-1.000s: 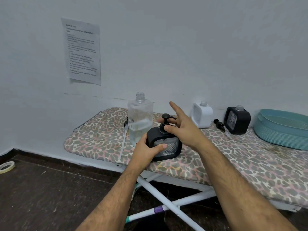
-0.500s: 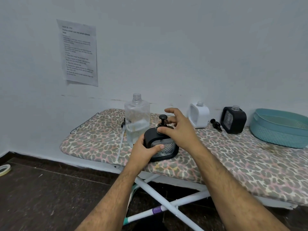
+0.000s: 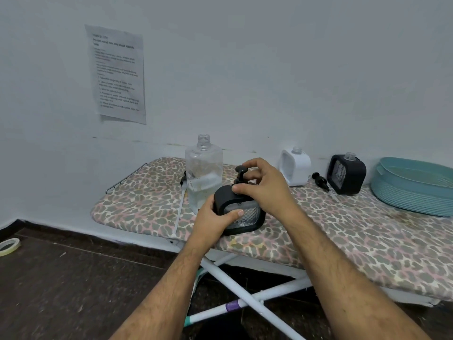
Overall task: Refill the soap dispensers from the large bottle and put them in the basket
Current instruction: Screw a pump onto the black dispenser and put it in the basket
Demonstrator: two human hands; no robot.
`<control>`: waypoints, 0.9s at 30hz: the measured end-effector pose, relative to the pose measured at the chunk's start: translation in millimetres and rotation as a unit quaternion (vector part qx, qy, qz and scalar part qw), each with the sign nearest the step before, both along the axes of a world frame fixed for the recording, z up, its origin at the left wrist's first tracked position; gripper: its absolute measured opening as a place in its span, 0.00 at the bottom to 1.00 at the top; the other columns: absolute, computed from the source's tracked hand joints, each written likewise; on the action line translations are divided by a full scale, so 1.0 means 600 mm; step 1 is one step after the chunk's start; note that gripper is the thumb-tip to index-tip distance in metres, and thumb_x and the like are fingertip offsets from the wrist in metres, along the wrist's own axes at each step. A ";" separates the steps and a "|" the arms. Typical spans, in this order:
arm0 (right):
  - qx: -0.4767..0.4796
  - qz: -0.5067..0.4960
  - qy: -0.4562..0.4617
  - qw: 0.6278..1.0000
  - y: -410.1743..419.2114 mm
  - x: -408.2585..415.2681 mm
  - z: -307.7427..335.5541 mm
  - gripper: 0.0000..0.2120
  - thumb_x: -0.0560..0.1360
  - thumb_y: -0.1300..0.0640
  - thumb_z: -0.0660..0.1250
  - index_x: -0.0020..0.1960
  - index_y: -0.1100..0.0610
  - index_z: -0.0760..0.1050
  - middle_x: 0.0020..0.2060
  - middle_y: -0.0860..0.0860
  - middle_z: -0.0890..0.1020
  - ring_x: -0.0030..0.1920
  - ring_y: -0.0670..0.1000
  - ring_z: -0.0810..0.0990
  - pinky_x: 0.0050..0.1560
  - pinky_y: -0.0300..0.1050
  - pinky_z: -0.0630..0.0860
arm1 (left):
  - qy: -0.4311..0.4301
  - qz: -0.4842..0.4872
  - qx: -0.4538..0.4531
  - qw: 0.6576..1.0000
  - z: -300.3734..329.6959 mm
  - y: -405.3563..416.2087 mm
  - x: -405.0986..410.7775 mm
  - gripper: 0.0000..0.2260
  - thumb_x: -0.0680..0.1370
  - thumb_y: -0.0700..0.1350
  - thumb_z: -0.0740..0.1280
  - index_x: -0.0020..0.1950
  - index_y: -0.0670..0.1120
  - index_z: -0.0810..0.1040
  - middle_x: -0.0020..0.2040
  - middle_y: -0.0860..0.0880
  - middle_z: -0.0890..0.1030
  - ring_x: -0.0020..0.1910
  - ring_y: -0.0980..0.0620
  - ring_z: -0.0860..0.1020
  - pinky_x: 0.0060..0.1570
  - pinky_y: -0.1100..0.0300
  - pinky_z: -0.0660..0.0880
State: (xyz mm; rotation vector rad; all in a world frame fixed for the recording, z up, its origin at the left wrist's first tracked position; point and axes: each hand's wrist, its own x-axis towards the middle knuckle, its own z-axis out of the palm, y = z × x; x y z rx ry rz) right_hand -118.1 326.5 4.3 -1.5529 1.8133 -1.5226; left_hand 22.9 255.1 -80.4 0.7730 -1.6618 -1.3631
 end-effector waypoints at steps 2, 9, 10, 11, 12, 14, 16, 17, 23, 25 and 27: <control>-0.024 -0.049 0.018 0.998 -0.001 0.014 -0.007 0.20 0.65 0.54 0.80 0.52 0.46 0.75 0.41 0.43 0.85 0.40 0.37 0.81 0.39 0.30 0.73 | -0.001 0.000 -0.003 1.000 0.001 0.001 0.000 0.25 0.70 0.44 0.79 0.64 0.51 0.76 0.56 0.53 0.83 0.54 0.58 0.82 0.52 0.61 0.77; 0.038 0.102 -0.074 0.991 0.004 -0.003 -0.005 0.30 0.74 0.63 0.72 0.72 0.47 0.67 0.56 0.50 0.83 0.59 0.49 0.81 0.62 0.50 0.78 | -0.004 0.000 0.002 1.000 0.001 0.002 0.001 0.23 0.70 0.44 0.79 0.62 0.51 0.76 0.54 0.52 0.84 0.52 0.56 0.82 0.52 0.59 0.79; 0.042 0.125 -0.093 0.987 0.004 -0.008 -0.005 0.30 0.76 0.66 0.70 0.73 0.49 0.66 0.57 0.52 0.84 0.60 0.50 0.81 0.61 0.49 0.78 | -0.003 0.000 0.002 1.000 0.001 0.003 0.001 0.23 0.70 0.43 0.79 0.61 0.52 0.76 0.54 0.52 0.84 0.52 0.56 0.82 0.52 0.59 0.79; 0.041 0.132 -0.095 0.986 0.005 -0.012 -0.004 0.30 0.76 0.67 0.69 0.73 0.51 0.66 0.56 0.52 0.84 0.59 0.50 0.82 0.61 0.49 0.79 | -0.001 -0.001 0.003 1.000 0.002 0.003 0.001 0.23 0.70 0.43 0.79 0.61 0.52 0.76 0.53 0.53 0.84 0.52 0.56 0.83 0.52 0.59 0.79; 0.035 0.131 -0.087 0.987 0.005 -0.014 -0.003 0.29 0.76 0.68 0.69 0.73 0.52 0.67 0.55 0.52 0.85 0.59 0.50 0.82 0.60 0.47 0.79 | 0.000 -0.002 0.004 1.000 0.001 0.003 0.000 0.23 0.70 0.43 0.79 0.61 0.53 0.76 0.53 0.53 0.84 0.52 0.56 0.83 0.52 0.59 0.79; 0.025 0.116 -0.048 0.992 0.004 -0.014 -0.001 0.25 0.75 0.68 0.71 0.69 0.54 0.71 0.51 0.49 0.86 0.56 0.46 0.83 0.57 0.42 0.79 | 0.003 -0.003 0.004 1.000 0.001 0.002 0.000 0.23 0.69 0.43 0.79 0.61 0.52 0.76 0.54 0.52 0.84 0.52 0.56 0.83 0.52 0.57 0.79; 0.022 0.106 -0.035 0.994 0.005 -0.015 0.002 0.20 0.73 0.68 0.72 0.63 0.55 0.75 0.46 0.45 0.87 0.50 0.41 0.83 0.50 0.34 0.77 | 0.002 0.001 0.003 1.000 0.000 0.001 0.001 0.23 0.69 0.44 0.79 0.61 0.53 0.76 0.53 0.53 0.84 0.52 0.56 0.83 0.53 0.57 0.79; 0.022 0.102 -0.035 0.994 0.004 -0.015 0.003 0.19 0.72 0.68 0.73 0.60 0.55 0.76 0.44 0.43 0.86 0.48 0.39 0.83 0.47 0.32 0.76 | 0.001 0.004 0.002 1.000 0.000 0.001 0.001 0.22 0.69 0.44 0.79 0.60 0.54 0.76 0.53 0.53 0.84 0.52 0.56 0.82 0.53 0.57 0.79; -0.009 -0.013 0.025 1.000 -0.003 0.005 -0.006 0.18 0.66 0.57 0.79 0.48 0.45 0.74 0.45 0.46 0.85 0.47 0.43 0.84 0.50 0.41 0.78 | 0.002 0.007 -0.005 1.000 0.002 0.003 -0.001 0.22 0.69 0.43 0.79 0.60 0.54 0.77 0.54 0.54 0.84 0.52 0.58 0.82 0.53 0.59 0.78; -0.025 -0.068 0.055 0.996 -0.002 0.023 -0.010 0.18 0.66 0.54 0.79 0.48 0.45 0.73 0.46 0.45 0.84 0.47 0.44 0.83 0.50 0.43 0.78 | -0.003 0.005 -0.008 1.000 0.001 0.001 0.000 0.23 0.69 0.45 0.79 0.61 0.52 0.77 0.54 0.54 0.84 0.52 0.57 0.82 0.54 0.57 0.78; -0.028 -0.079 0.067 0.994 -0.002 0.031 -0.014 0.18 0.68 0.54 0.78 0.54 0.48 0.74 0.47 0.45 0.83 0.49 0.45 0.81 0.50 0.41 0.76 | -0.007 0.001 -0.008 1.000 0.000 0.000 0.001 0.24 0.68 0.47 0.79 0.62 0.52 0.77 0.54 0.53 0.84 0.53 0.56 0.82 0.56 0.55 0.78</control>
